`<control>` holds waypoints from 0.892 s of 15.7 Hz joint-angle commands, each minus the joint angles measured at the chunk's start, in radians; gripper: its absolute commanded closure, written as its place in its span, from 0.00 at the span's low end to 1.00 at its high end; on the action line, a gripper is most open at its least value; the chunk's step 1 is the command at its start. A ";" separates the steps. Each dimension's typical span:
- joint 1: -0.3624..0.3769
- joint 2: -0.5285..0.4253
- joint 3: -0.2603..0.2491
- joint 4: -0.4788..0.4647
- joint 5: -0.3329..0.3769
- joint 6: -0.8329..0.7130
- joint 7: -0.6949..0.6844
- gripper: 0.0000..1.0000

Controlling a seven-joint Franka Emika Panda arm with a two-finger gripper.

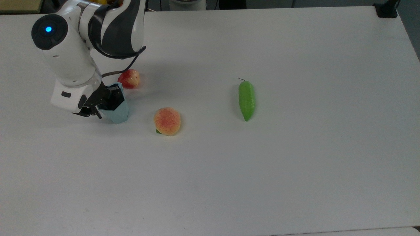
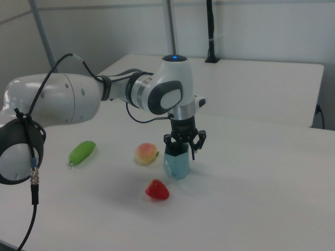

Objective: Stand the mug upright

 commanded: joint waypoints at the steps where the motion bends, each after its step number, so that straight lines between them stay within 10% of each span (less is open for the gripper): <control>1: 0.025 -0.018 0.003 -0.023 -0.044 0.057 0.081 0.00; 14: 0.020 -0.478 0.093 -0.057 0.018 -0.298 0.465 0.00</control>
